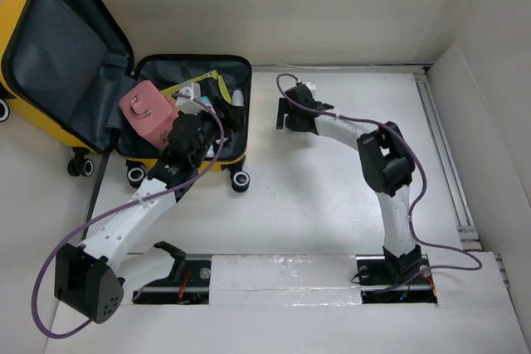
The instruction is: Pack the luggage
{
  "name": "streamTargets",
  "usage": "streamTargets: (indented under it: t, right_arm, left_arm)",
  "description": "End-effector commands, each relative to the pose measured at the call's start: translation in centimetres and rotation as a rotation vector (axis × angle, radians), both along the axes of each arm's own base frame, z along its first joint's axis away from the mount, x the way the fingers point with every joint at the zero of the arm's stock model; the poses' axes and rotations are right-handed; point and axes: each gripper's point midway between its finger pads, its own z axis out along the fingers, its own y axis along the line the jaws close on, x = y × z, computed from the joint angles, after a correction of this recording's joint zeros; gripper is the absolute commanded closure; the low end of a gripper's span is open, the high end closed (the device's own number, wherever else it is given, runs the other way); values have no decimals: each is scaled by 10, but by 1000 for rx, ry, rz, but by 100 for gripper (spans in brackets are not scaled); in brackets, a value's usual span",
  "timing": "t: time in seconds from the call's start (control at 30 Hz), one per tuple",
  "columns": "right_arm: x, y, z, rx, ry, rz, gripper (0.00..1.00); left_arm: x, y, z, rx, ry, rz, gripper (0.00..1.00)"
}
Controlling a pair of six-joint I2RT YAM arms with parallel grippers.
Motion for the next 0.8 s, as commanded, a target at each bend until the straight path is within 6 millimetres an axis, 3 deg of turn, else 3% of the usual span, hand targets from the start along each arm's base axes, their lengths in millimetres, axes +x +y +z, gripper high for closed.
streamTargets:
  t: [0.0, 0.13, 0.17, 0.37, 0.43, 0.47, 0.53, 0.57, 0.6, 0.7, 0.77]
  right_arm:
    - [16, -23, 8, -41, -19, -58, 0]
    - [26, -24, 5, -74, -4, -30, 0]
    - [26, -24, -3, -93, 12, -20, 0]
    - [33, -15, 2, -110, -2, 0, 1]
    - [34, -15, -6, -118, 12, 0, 4]
    - [37, -13, 1, -113, 2, 0, 7]
    - [38, -13, -10, -121, 16, 1, 16]
    - [41, -11, -5, -115, 6, 0, 22]
    - [44, -9, -3, -113, -12, 7, 36]
    - [43, -5, -10, -90, -12, 25, 50]
    - [45, -2, 19, -48, -77, 29, 53]
  left_arm:
    - [-7, -1, 22, -47, -75, -22, 19]
    - [-11, -4, 32, -70, -98, -41, 19]
    - [-11, -4, 32, -70, -98, -41, 19]
    - [-11, -3, 27, -66, -90, -41, 19]
    - [-11, -3, 27, -66, -90, -41, 19]
    - [-11, -3, 27, -66, -90, -41, 19]
    - [-11, -4, 29, -70, -98, -41, 20]
    - [-11, -4, 30, -80, -95, -41, 20]
    - [-10, -5, 26, -76, -87, -41, 20]
    - [-9, -6, 27, -100, -90, -40, 21]
    - [-9, -6, 27, -100, -90, -40, 22]
